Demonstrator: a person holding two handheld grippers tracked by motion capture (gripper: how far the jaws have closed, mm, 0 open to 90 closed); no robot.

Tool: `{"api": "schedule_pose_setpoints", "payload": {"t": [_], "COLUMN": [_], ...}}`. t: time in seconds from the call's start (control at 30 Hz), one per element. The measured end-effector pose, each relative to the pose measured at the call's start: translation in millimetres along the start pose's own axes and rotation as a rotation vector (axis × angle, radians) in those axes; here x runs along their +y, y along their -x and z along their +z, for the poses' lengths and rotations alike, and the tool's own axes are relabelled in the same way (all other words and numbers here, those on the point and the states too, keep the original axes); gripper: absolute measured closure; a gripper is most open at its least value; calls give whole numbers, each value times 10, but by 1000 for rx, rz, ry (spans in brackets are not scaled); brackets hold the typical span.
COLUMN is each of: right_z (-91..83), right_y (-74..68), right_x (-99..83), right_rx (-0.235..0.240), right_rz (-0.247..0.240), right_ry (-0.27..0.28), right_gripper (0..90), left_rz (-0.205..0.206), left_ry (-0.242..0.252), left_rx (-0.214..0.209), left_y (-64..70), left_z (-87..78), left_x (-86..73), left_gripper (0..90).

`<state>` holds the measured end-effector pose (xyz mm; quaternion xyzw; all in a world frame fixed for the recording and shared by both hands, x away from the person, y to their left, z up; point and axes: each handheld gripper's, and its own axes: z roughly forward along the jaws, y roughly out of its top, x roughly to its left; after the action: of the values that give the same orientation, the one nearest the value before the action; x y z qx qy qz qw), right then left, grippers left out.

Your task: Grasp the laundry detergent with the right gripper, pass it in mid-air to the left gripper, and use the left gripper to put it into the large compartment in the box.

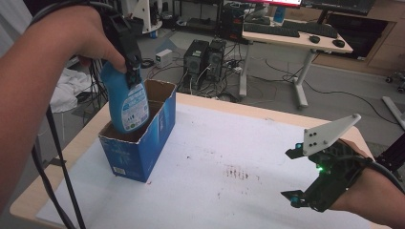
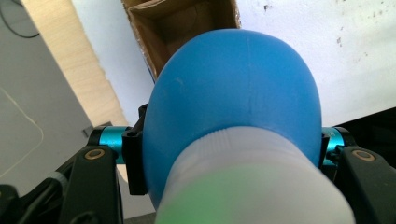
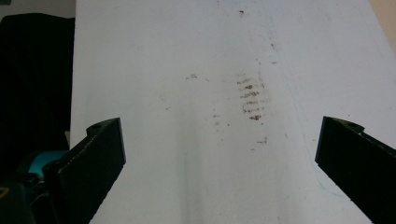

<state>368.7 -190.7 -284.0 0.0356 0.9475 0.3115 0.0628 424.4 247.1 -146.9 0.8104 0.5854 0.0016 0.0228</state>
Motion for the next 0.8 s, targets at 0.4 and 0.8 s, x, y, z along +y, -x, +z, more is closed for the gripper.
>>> {"api": "schedule_pose_setpoints", "payload": {"t": [0.4,0.8], "right_z": [17,75], "right_y": [-12,22], "right_x": [-14,-34], "right_rx": [-17,-26], "right_rz": [0,8], "right_ry": [-34,-72], "right_gripper": [10,10], "left_rz": [251,471], "left_ry": [-21,-28], "left_rx": [25,15], "left_y": [-40,-109], "left_z": [601,1132], "left_x": [74,125], "left_gripper": [380,380]}}
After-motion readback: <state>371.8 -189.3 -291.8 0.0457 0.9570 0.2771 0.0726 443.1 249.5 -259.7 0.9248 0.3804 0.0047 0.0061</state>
